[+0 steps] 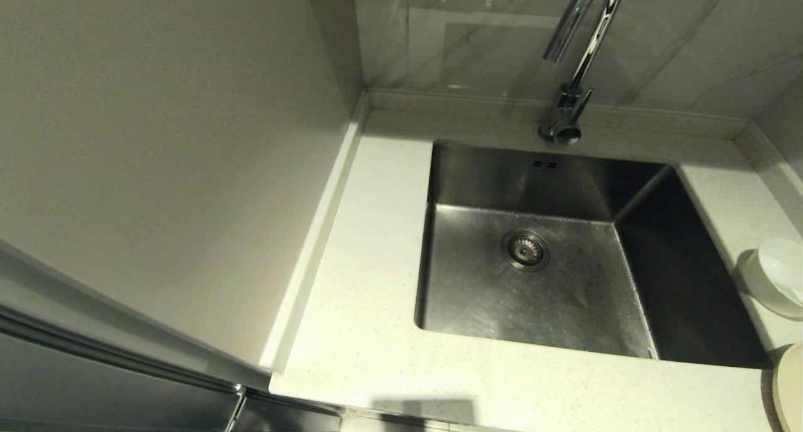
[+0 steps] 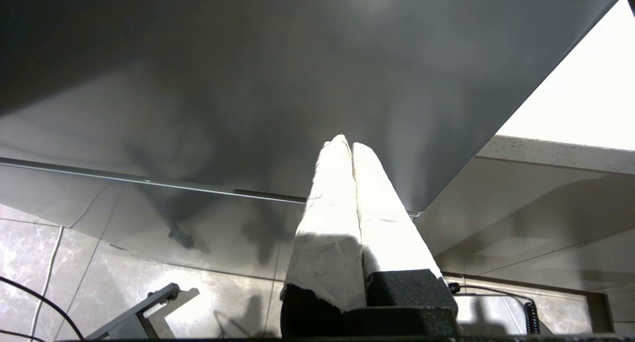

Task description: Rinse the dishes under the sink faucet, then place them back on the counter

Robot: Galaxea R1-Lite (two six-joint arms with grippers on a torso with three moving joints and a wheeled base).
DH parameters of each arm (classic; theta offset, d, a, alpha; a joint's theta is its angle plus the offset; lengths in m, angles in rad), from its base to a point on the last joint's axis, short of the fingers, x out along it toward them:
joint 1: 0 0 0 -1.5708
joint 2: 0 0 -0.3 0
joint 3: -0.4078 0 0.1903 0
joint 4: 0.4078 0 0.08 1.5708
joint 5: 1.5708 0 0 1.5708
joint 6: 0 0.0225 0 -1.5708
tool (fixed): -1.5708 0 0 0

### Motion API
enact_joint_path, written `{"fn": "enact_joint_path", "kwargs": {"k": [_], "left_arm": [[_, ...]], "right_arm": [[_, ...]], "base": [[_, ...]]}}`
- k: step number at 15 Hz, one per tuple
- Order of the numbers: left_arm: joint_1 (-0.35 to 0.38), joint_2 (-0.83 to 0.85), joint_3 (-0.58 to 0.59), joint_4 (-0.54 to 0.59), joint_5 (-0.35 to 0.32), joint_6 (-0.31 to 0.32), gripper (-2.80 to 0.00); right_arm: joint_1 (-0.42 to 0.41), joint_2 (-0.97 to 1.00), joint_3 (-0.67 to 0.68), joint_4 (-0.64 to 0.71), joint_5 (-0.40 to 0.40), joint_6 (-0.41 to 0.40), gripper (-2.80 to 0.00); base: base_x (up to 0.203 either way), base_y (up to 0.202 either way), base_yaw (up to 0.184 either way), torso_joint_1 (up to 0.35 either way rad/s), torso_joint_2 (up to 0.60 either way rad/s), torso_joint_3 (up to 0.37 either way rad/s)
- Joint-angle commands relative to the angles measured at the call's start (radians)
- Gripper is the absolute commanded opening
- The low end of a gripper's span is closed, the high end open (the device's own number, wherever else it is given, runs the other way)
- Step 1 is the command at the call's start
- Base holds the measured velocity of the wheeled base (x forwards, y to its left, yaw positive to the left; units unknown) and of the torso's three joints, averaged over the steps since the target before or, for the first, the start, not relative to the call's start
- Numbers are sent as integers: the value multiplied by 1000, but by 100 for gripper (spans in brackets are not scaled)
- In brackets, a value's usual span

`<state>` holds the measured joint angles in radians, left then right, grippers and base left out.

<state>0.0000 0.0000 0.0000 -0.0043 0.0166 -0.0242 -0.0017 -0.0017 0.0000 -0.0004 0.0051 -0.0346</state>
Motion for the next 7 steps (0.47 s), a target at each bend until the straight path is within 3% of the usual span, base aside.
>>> {"fn": "enact_joint_path", "kwargs": {"k": [1, 7], "left_arm": [[0, -3, 0, 0, 0, 0, -280], [0, -3, 0, 0, 0, 0, -280]], "right_arm": [[0, 2, 0, -1, 1, -1, -280], [0, 2, 0, 0, -2, 3, -280]], "base": [[0, 0, 0, 0, 0, 0], [0, 0, 0, 0, 0, 0]]}}
